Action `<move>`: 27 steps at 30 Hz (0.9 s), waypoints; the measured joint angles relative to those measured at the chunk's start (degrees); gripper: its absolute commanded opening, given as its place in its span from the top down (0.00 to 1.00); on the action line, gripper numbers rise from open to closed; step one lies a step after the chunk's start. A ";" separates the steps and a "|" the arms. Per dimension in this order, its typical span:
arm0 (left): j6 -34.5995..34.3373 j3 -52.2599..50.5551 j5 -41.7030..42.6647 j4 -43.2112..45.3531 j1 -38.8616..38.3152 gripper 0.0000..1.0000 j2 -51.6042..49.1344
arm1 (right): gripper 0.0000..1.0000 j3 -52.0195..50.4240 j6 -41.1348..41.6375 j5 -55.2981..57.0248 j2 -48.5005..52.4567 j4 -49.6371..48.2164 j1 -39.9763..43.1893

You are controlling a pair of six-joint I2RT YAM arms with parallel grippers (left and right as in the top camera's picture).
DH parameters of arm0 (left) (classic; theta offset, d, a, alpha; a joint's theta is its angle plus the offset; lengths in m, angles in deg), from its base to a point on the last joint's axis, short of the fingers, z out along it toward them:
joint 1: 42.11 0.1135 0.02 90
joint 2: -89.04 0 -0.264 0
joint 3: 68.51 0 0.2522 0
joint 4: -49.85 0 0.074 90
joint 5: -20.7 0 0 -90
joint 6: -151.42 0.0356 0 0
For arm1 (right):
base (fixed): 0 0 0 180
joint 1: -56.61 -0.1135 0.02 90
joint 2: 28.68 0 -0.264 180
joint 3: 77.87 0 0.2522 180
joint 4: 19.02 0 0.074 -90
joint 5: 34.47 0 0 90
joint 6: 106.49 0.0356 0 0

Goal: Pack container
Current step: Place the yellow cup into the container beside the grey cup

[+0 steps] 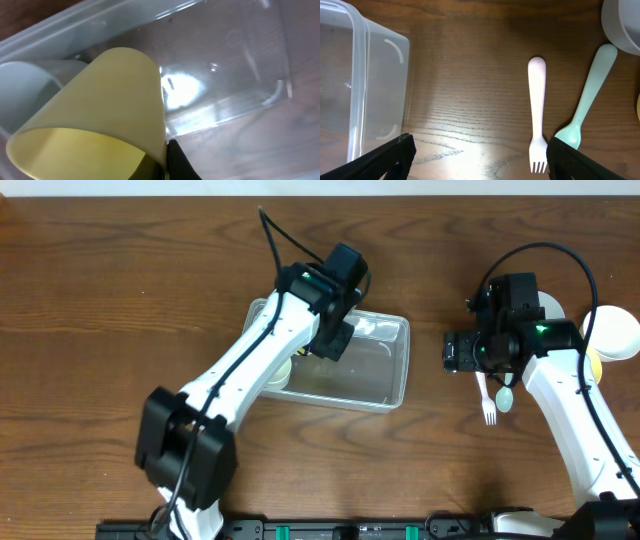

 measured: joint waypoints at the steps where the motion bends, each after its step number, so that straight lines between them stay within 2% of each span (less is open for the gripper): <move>1: 0.37 0.00 -0.02 0.33 0.07 0.94 -0.74 | 0.15 0.00 0.00 0.00 0.00 0.00 0.00; 15: 3.39 0.00 -0.04 3.82 1.40 0.94 -7.61 | 0.15 0.00 0.00 0.00 0.00 0.22 0.00; 18: 3.61 0.11 -0.02 4.26 2.34 0.88 -7.58 | 0.15 0.00 0.00 0.00 0.00 0.24 0.00; 20: 3.91 0.11 -0.04 4.39 2.67 0.77 -7.58 | 0.15 0.00 0.00 0.00 0.00 0.24 0.00; 27: 4.26 0.22 -0.22 4.39 2.82 0.69 -7.58 | 0.14 0.00 0.00 0.00 0.00 0.24 0.00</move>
